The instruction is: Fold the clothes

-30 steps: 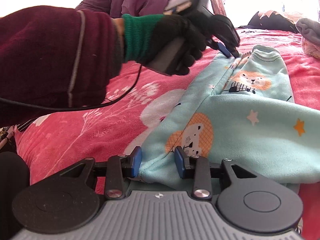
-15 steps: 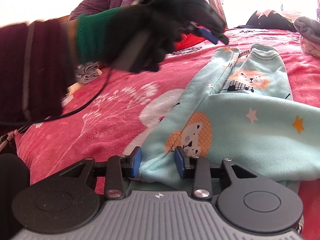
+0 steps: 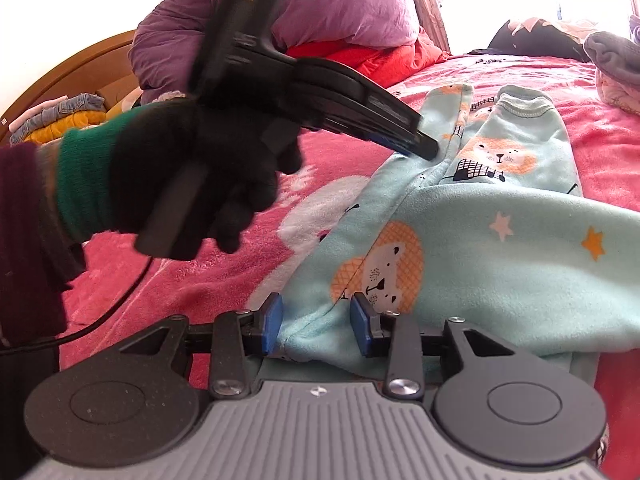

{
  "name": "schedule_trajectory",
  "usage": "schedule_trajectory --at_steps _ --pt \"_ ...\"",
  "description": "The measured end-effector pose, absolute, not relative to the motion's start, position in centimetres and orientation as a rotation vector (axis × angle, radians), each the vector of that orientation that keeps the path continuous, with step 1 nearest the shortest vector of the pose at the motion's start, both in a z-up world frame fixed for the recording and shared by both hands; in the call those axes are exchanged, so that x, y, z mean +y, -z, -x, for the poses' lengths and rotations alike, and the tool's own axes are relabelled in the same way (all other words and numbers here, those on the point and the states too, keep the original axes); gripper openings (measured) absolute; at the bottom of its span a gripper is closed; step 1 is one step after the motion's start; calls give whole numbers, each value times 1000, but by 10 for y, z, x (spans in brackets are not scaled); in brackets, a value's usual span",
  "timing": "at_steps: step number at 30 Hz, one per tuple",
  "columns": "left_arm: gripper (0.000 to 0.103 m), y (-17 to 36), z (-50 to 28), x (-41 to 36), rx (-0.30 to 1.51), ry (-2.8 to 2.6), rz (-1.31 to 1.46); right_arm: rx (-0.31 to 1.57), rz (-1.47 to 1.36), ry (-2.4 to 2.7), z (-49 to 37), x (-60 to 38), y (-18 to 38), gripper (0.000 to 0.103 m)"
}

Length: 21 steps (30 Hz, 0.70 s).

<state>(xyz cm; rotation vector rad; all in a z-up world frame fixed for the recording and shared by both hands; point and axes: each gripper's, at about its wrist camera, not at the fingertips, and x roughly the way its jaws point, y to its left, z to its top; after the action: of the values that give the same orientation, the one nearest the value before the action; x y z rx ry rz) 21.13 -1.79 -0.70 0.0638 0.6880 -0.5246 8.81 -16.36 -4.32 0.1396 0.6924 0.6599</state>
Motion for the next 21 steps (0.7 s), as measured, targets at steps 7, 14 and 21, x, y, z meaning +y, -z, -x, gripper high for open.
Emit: schedule_trajectory --at_steps 7,14,21 --pt "18 34 -213 -23 787 481 -49 677 -113 -652 -83 -163 43 39" --pt "18 -12 -137 12 640 468 24 636 -165 -658 -46 -198 16 40" --pt "18 2 -68 21 620 445 20 570 -405 -423 -26 -289 -1 45"
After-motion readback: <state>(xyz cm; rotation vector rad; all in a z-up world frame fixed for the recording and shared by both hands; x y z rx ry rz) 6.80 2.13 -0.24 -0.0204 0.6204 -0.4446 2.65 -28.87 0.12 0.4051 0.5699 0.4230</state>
